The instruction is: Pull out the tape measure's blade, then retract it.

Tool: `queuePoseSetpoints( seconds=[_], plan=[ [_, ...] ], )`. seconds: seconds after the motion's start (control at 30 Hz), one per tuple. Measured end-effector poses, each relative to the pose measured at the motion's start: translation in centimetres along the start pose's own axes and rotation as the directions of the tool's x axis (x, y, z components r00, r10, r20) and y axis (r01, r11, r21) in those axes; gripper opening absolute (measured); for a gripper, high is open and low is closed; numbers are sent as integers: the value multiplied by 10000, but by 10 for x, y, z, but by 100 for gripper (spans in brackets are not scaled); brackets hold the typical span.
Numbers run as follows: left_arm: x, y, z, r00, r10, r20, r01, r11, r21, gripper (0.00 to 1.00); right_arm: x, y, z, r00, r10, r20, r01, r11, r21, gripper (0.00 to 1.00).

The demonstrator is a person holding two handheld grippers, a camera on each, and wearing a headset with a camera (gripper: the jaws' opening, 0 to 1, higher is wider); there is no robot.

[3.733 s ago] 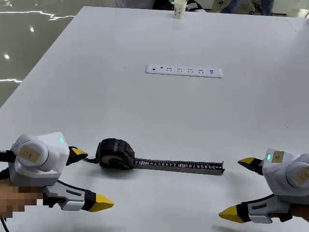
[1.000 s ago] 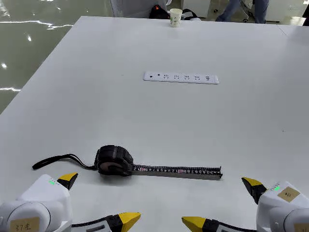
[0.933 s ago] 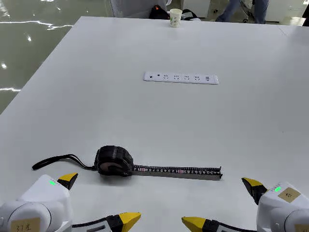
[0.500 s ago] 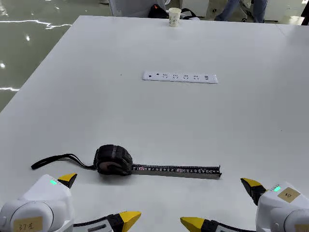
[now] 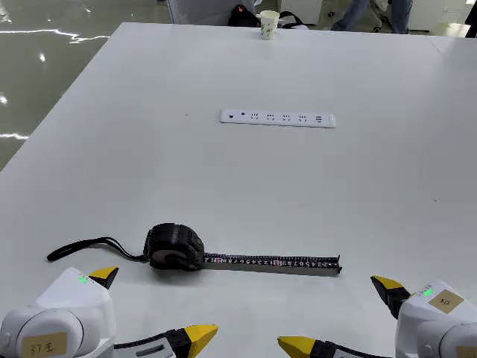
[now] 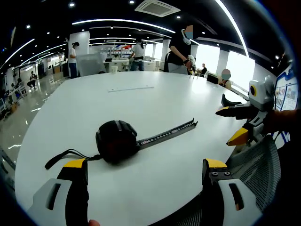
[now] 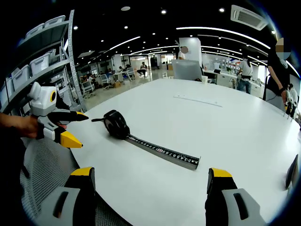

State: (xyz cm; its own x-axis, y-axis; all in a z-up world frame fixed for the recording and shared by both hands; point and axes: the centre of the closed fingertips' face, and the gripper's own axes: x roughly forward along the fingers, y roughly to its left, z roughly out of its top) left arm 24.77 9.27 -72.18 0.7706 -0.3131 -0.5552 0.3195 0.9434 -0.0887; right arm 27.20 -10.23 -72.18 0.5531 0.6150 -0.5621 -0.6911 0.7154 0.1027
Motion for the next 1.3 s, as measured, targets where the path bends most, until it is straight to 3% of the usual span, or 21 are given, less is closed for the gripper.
queuePoseSetpoints(
  seconds=[0.43,0.93,1.3],
  plan=[
    [8,1,4,9998,57,-197,-59,10000,-73,99,3,4,0,9984,539,-143,-542,9983,-214,99],
    [18,11,13,9988,362,-331,-379,9980,-503,99,8,-9,-3,9933,1023,-546,-1048,9934,-460,99],
    [27,18,15,9970,607,-473,-640,9954,-711,97,15,-16,-12,9836,1523,-967,-1601,9839,-790,95]
  ],
)
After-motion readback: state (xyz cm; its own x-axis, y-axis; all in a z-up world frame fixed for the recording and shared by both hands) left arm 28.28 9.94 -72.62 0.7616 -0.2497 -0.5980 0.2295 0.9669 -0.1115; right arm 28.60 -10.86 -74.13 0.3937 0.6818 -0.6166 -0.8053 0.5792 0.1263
